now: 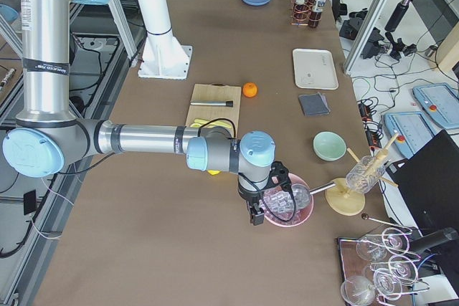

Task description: Pick orange to plate

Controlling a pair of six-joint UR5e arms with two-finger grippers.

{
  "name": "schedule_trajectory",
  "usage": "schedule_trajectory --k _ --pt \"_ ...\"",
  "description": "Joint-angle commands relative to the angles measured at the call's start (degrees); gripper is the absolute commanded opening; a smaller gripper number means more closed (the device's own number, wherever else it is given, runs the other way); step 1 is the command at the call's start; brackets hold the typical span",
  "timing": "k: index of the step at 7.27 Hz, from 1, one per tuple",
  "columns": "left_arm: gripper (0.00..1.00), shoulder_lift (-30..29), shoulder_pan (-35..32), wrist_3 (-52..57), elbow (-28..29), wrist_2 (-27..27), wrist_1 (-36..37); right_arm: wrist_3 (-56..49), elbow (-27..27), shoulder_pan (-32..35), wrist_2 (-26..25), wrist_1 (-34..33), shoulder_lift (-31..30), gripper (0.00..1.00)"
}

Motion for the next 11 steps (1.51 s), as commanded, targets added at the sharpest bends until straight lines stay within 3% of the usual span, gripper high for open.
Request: schedule_trajectory --k 1,11 --pt "0.98 0.17 0.09 -0.48 0.19 0.09 -0.22 0.04 0.05 0.0 0.24 0.04 -0.34 1.0" --pt "0.97 0.0 1.14 -0.57 0.63 -1.32 -1.54 0.21 -0.04 -0.09 2.09 -0.04 -1.13 1.0"
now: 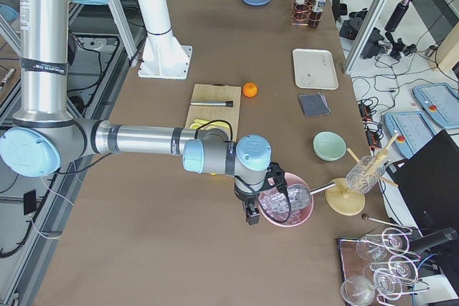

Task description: Pick orange to plate

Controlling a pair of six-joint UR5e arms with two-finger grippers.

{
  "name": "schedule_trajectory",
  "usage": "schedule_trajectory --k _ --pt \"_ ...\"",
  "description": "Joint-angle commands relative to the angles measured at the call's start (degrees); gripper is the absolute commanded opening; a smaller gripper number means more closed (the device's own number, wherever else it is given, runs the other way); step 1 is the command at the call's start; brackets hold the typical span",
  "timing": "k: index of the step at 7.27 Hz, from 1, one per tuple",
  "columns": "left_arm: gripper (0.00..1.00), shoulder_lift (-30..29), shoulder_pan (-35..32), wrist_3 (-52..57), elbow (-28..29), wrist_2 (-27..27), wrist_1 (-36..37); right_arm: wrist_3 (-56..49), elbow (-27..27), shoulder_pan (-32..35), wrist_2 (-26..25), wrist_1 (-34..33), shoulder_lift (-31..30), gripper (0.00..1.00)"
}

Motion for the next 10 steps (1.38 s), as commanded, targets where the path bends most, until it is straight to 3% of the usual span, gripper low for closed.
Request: schedule_trajectory --k 1,6,7,8,10 --pt "0.98 -0.02 1.27 0.02 -0.46 -0.21 -0.74 -0.05 0.18 0.02 0.01 0.0 -0.54 1.0" --pt "0.98 -0.54 2.24 0.02 4.01 -0.2 -3.02 -0.05 0.79 0.02 3.16 0.09 -0.98 1.0" --pt "0.98 -1.85 2.25 -0.15 6.97 -0.03 -4.94 -0.14 0.8 0.02 3.7 0.09 -0.89 1.0" --pt "0.98 -4.91 2.25 -1.63 13.44 -0.12 -7.14 -0.06 0.36 0.02 3.79 0.0 -0.81 1.0" --pt "0.97 -6.43 6.16 -12.9 23.66 0.15 -24.91 -0.67 0.79 0.02 3.61 0.09 -1.5 1.0"
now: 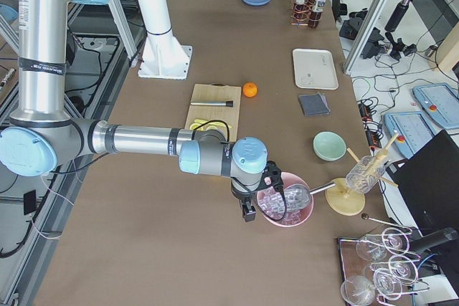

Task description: Pick orange to plate

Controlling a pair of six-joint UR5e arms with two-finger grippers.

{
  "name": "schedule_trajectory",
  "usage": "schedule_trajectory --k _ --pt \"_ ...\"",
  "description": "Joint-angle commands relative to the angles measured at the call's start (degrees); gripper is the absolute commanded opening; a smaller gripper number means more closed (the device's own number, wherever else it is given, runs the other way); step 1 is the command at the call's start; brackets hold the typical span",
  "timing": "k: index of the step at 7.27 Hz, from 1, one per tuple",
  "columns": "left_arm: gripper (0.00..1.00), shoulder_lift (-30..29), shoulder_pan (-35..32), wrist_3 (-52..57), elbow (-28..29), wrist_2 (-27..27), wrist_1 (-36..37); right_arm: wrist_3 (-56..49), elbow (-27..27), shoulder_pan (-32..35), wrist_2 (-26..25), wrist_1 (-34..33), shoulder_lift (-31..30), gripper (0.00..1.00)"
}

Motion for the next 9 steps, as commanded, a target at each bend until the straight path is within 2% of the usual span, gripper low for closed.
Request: schedule_trajectory --k 1,2,6,7,8,9 --pt "0.97 -1.1 5.78 -12.13 8.98 0.34 -16.6 -0.22 0.5 0.0 0.21 0.02 -0.67 1.0" --pt "0.97 -1.1 6.85 -12.62 11.28 0.34 -20.41 -0.04 0.5 0.0 0.3 0.02 -0.67 1.0" --pt "0.97 -2.68 12.56 -14.37 15.77 2.88 -23.24 0.13 0.59 -0.09 0.65 0.02 -0.58 1.0" --pt "0.93 -3.64 13.01 -14.38 18.13 2.89 -24.74 0.13 0.59 -0.09 2.04 0.02 -0.58 1.0" --pt "0.82 -3.74 13.01 -14.73 18.33 2.89 -24.92 0.05 0.59 -0.09 2.06 0.11 -0.58 1.0" --pt "0.66 -3.74 13.1 -15.17 18.42 2.89 -24.93 0.13 0.67 -0.09 2.06 0.11 -0.58 1.0"
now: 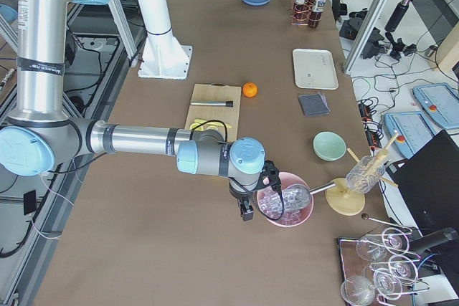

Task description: Pick orange to plate

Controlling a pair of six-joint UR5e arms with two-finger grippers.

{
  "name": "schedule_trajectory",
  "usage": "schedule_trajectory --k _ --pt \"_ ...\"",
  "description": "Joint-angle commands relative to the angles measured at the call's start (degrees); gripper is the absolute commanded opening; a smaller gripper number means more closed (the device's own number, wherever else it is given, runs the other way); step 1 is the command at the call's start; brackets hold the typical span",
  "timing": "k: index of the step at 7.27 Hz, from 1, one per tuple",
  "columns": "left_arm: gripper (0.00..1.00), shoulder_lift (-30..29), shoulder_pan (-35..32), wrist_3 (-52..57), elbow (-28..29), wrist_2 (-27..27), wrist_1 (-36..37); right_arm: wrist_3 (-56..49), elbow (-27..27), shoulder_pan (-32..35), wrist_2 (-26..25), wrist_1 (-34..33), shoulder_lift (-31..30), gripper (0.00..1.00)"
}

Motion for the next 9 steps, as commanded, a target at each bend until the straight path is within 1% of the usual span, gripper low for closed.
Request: schedule_trajectory --k 1,3,5,6,7,8,9 --pt "0.49 -0.09 0.22 -0.94 0.49 -0.05 -0.42 -0.05 0.15 0.08 0.11 0.03 0.09 1.0" --pt "0.0 -0.09 0.22 -2.09 0.32 -0.13 -0.51 0.04 0.85 0.0 -0.33 0.03 0.09 1.0" --pt "0.0 -0.09 0.22 -2.62 -1.86 -0.66 -0.51 0.21 1.2 -0.18 0.02 0.03 0.53 1.0" --pt "0.0 -0.18 0.13 -6.1 -5.27 -4.4 -0.42 0.39 2.51 -0.88 0.02 0.03 1.05 1.0" --pt "0.0 -0.44 0.13 -13.09 -10.27 -9.4 -0.25 4.04 3.83 -1.67 0.19 0.03 2.36 1.0" --pt "0.0 -2.01 0.56 -23.17 -15.19 -9.36 -0.16 9.39 5.93 -4.37 0.19 0.03 2.81 1.0" --pt "0.0 -2.81 4.57 -29.19 -19.85 -8.93 0.11 16.75 7.78 -7.44 0.37 0.03 5.34 1.0"
